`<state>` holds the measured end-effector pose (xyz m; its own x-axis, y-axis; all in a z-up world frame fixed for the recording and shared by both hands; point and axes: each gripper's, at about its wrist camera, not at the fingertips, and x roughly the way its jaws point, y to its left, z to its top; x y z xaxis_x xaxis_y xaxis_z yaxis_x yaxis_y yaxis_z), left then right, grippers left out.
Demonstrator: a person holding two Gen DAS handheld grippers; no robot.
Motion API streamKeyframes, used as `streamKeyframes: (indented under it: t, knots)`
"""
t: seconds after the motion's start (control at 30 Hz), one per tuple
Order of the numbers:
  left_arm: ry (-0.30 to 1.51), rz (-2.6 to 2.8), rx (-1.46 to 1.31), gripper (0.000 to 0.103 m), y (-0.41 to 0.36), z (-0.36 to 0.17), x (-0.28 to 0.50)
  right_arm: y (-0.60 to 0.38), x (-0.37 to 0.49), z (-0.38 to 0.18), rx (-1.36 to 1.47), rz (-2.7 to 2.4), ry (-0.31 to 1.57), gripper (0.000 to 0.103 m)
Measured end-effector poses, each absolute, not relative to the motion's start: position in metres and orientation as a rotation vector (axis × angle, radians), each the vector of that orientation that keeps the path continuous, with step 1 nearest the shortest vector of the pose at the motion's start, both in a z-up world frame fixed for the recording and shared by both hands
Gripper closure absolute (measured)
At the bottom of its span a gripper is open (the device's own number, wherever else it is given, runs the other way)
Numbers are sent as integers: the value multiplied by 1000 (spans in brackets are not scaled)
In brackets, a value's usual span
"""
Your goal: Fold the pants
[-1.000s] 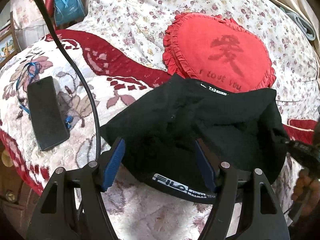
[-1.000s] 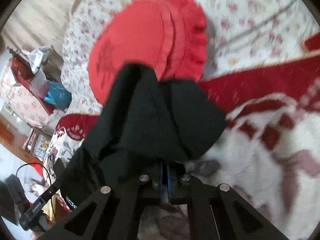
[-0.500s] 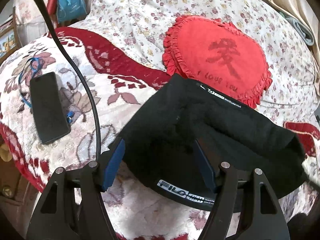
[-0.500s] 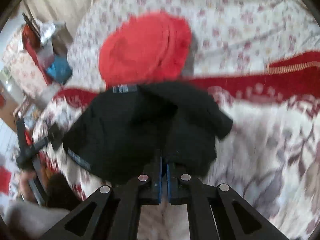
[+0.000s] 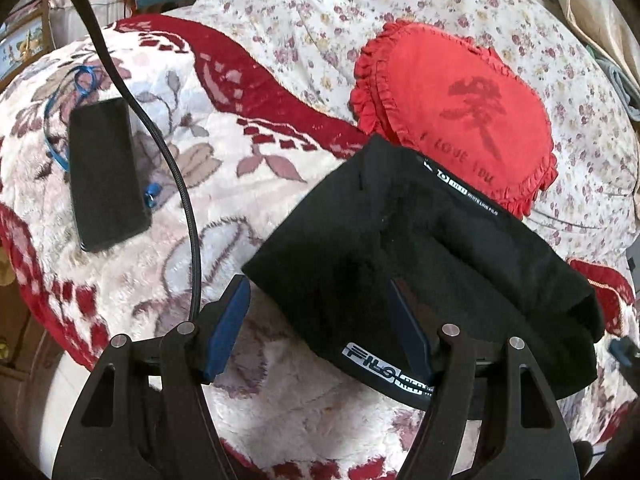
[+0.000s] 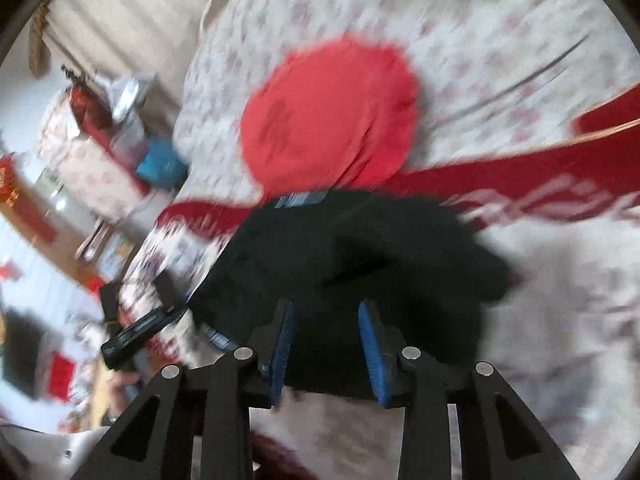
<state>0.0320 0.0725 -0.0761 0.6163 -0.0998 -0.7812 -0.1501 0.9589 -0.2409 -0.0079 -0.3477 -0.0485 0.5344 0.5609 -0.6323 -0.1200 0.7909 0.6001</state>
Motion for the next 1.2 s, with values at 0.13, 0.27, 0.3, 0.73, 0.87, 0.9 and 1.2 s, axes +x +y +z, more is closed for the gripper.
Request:
streamKeyframes:
  t: [0.13, 0.27, 0.3, 0.73, 0.87, 0.9, 1.2]
  knots:
    - [926, 25, -278, 33, 68, -81, 36, -326, 50, -88, 429, 399, 1083, 71]
    - [935, 38, -273, 33, 73, -86, 40, -343, 118, -88, 356, 226, 1059, 71]
    - [941, 44, -275, 33, 74, -88, 42, -345, 136, -83, 328, 204, 1038, 71]
    - [1007, 35, -354, 21, 71, -106, 66, -402, 107, -36, 268, 105, 913, 53]
    - [1003, 32, -372, 21, 70, -103, 68, -448, 35, -75, 381, 23, 964, 52]
    - [996, 26, -375, 21, 70, -102, 68, -453, 24, -86, 414, 24, 978, 52]
    - [970, -4, -295, 31, 53, -89, 64, -375, 0, -98, 433, 183, 882, 52]
